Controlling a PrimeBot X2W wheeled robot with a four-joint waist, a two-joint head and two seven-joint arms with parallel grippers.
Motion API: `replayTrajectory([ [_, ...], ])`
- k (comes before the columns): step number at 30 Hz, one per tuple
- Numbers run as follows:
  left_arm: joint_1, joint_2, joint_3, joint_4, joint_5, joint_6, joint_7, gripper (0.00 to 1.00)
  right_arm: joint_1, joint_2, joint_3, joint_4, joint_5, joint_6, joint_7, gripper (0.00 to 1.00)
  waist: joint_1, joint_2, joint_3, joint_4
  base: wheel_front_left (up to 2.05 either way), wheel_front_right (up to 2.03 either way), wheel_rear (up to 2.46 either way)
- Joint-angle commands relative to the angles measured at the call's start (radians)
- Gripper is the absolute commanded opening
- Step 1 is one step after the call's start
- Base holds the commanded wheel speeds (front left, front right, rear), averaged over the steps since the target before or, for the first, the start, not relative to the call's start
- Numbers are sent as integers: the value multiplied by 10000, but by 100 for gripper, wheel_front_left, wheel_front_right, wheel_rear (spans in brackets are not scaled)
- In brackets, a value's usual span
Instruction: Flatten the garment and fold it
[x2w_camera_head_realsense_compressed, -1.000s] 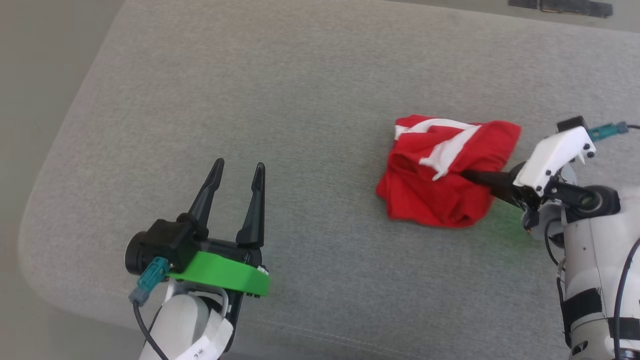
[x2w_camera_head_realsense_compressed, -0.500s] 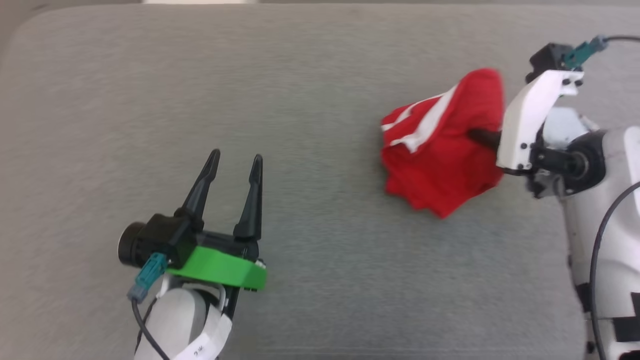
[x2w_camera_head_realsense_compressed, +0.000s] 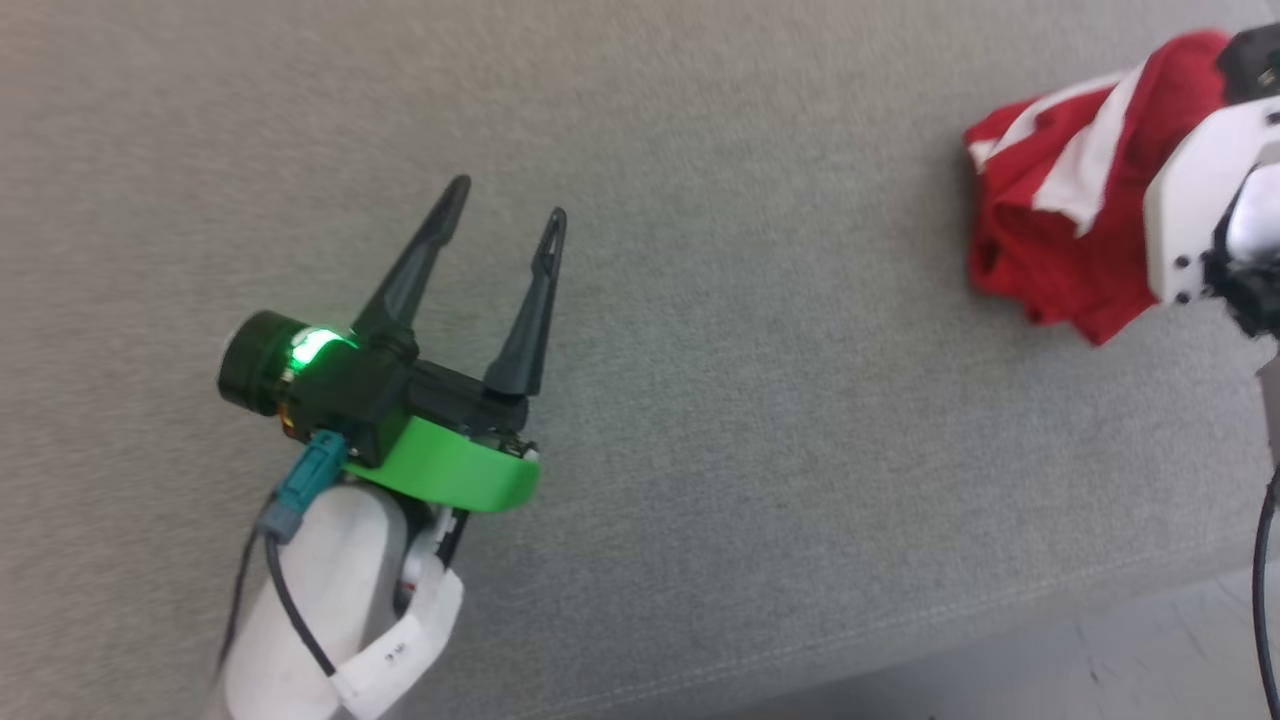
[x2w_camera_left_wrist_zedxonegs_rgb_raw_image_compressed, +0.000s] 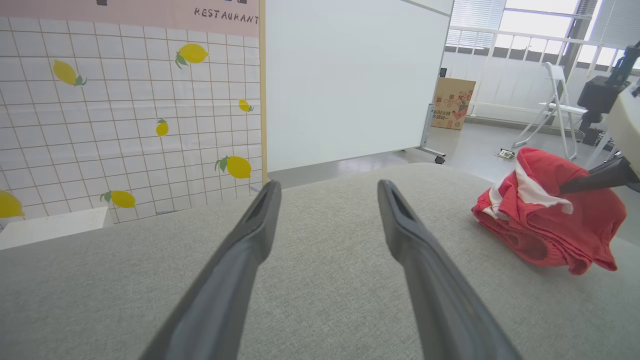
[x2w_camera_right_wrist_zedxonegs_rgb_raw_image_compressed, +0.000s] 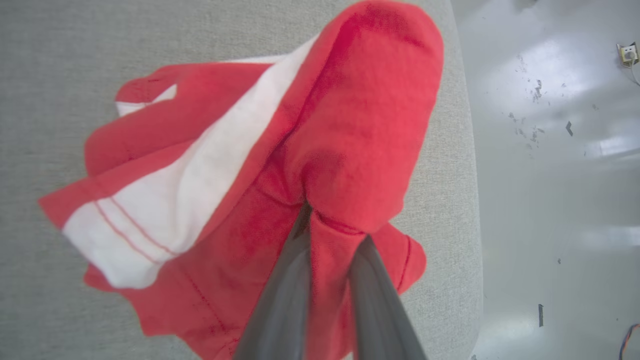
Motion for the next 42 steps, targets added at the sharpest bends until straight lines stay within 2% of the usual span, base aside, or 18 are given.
replayTrajectory([
  [1,-195,226,2,-65,71,-36,-36,100,-299,48,-160,143,-310,-15,-365,0,-1,-1,1341,-989,0,0,0],
  [8,-412,838,19,-351,129,-37,89,100,-1022,204,-1753,937,-1903,-15,-1956,0,-1,-1,2128,-1022,0,0,0],
  [13,-407,1007,116,-508,94,4,141,100,-1314,506,-2862,1583,-2793,-15,-2877,0,-1,-1,2236,-896,0,0,0],
  [14,-361,992,143,-522,32,62,124,100,-1388,656,-3323,1990,-3124,-15,-3505,52,-1,-1,2100,-787,0,0,0],
  [15,-342,971,145,-502,9,78,114,100,-1375,666,-3418,2117,-3230,-15,-3624,96,-1,-1,2017,-746,0,0,0],
  [16,-318,929,146,-470,-26,101,96,100,-1351,649,-3512,2245,-3368,-15,-3779,100,-1,-1,1902,-685,0,0,0],
  [21,-138,574,145,-156,-282,171,5,100,-1084,430,-3842,2436,-3683,-15,-4784,100,-1,-1,1125,-249,0,0,0],
  [25,199,196,257,196,-542,224,-27,100,-681,490,-3951,2348,-3187,-15,-5858,100,-1,-1,196,235,0,0,0],
  [28,550,-99,463,305,-672,251,-31,100,-213,569,-3616,2072,-2547,-15,-6696,100,-1,-1,-471,631,0,0,0],
  [36,1368,-639,934,754,-790,222,-34,100,1913,682,-2290,8,-825,-15,-8260,100,-1,-1,-1965,1760,0,0,0],
  [42,1894,-855,1172,1030,-697,266,-35,100,3823,1086,-1680,-2148,-502,-15,-9014,100,-1,-1,-2731,2356,0,0,0],
])
